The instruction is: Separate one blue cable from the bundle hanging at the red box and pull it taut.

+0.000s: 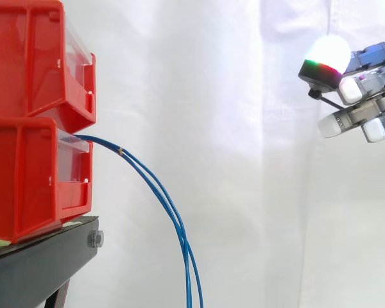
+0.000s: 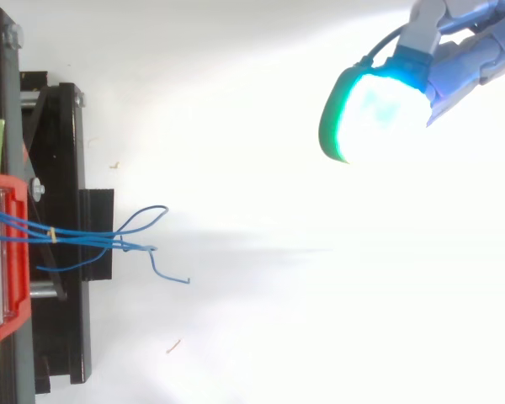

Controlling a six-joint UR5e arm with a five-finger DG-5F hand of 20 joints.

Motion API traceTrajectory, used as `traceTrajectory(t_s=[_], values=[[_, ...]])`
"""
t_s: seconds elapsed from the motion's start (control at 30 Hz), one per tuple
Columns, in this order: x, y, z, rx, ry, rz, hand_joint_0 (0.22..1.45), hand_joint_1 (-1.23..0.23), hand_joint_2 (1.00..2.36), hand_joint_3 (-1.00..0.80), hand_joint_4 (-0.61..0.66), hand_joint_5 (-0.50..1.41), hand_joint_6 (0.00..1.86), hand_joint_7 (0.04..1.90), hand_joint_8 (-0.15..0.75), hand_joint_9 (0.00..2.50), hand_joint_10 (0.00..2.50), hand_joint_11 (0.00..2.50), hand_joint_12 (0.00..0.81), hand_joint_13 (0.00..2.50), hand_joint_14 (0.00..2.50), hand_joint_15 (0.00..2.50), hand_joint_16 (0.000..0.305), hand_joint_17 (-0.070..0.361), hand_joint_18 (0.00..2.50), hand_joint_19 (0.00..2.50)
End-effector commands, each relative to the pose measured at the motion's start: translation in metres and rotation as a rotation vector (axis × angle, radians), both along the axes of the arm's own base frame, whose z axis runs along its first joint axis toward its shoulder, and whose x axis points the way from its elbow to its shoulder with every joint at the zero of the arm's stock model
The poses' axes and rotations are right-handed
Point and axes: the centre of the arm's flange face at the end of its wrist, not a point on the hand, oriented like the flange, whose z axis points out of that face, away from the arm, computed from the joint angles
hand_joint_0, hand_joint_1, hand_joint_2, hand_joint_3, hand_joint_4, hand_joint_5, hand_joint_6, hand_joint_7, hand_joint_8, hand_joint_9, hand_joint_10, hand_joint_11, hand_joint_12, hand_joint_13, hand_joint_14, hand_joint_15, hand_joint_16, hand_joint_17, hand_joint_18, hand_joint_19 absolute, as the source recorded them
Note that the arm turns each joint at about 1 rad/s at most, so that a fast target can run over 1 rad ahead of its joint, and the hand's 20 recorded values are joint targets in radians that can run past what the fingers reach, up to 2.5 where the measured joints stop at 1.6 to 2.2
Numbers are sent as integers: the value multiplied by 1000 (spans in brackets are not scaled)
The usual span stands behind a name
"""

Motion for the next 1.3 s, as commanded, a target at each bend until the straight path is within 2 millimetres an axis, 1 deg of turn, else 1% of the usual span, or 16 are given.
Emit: traceTrajectory(t_s=[0.0,0.3,0.37,0.43,0.53,0.6,0.73,0.8,0.9,0.97,1.0,1.03,1.1,1.17,1.2,1.27], values=[[0,0,0,0,-1,0,457,-716,1000,-500,239,-234,502,850,321,575,8,342,380,461,4,142,51,116,592,242],[0,0,0,0,1,0,451,-736,1000,-500,237,-238,502,846,322,523,8,334,396,443,4,131,54,123,532,132],[-1,0,-1,0,4,1,459,-765,1000,-500,235,-238,502,841,323,518,8,321,375,461,4,124,49,111,546,95],[-1,1,-2,-5,13,2,482,-834,1000,-500,227,-240,502,835,318,499,7,301,339,472,4,114,44,98,569,53],[-2,3,-4,-38,32,5,499,-875,1000,-500,225,-242,502,836,312,475,8,310,331,468,3,110,42,94,569,17],[1,3,-7,-88,32,-10,508,-896,1000,-500,225,-242,502,837,309,474,7,306,322,472,3,108,41,91,585,21],[8,-3,-30,-180,81,-76,517,-900,1000,-500,223,-243,502,836,308,475,7,317,304,531,4,123,38,86,664,47],[19,-4,-53,-199,102,-89,524,-901,1000,-500,225,-244,502,830,310,478,8,318,302,553,4,143,37,84,702,61],[32,0,-65,-201,58,-93,526,-898,1000,-500,228,-243,502,836,309,483,8,318,293,577,5,163,36,80,764,123],[40,2,-68,-204,21,-97,527,-897,1000,-500,233,-242,502,833,310,486,8,318,292,582,6,171,35,79,789,144],[49,4,-74,-231,-13,-136,526,-899,1000,-500,232,-242,502,832,311,488,7,322,293,583,6,175,35,78,792,152],[50,5,-74,-235,-19,-140,525,-897,1000,-500,236,-241,502,829,313,489,8,320,292,584,6,178,34,77,795,158],[55,5,-84,-247,-15,-154,522,-882,1000,-500,240,-240,502,833,315,492,10,329,293,589,6,179,34,77,800,169],[58,7,-86,-249,-24,-152,521,-876,1000,-500,240,-239,502,834,318,500,9,326,292,593,6,190,34,76,806,183],[63,9,-97,-246,-23,-149,519,-870,1000,-500,242,-238,502,831,318,503,8,330,292,596,6,197,34,76,807,189],[65,10,-101,-246,-29,-151,515,-859,1000,-500,243,-237,502,831,321,508,8,331,293,604,6,205,34,76,808,195]])
